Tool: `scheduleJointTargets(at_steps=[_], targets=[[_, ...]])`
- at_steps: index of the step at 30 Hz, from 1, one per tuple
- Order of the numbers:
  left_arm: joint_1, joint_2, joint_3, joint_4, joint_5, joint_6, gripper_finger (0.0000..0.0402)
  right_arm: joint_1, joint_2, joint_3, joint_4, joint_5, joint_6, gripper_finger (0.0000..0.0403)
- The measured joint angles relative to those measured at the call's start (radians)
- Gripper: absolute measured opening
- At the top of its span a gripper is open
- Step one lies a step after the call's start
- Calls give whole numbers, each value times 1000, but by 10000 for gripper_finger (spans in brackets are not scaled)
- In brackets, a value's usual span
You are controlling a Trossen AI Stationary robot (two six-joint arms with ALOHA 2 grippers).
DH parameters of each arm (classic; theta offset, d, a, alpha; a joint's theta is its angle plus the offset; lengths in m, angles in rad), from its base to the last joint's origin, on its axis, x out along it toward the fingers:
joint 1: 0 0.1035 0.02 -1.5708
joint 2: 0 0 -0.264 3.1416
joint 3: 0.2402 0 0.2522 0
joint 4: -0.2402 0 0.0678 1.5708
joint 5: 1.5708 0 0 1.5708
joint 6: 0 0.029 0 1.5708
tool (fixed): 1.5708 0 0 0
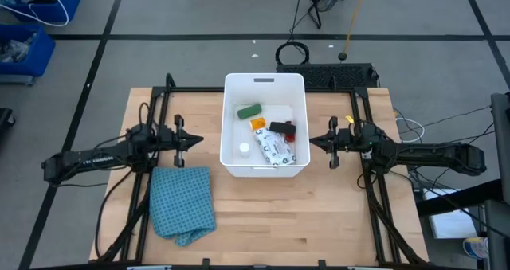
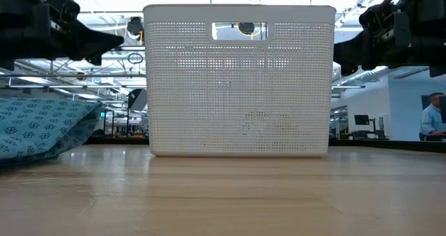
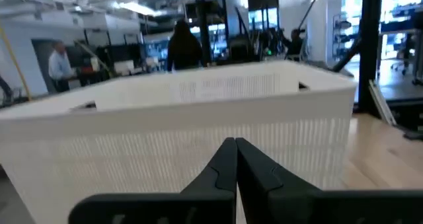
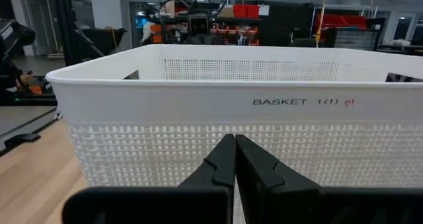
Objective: Pick & place medical supplies in basket/bin
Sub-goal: Return to Home Position
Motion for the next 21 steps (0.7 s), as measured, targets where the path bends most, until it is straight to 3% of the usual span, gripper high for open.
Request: scheduleJointTargets(at_steps=[7,21], targets=[[0,9,0,-105,-22,1,1,0,1,0,7,2,-8,0],[0,9,0,-124,-49,-21,31,0,1,0,39,4,-26,0]])
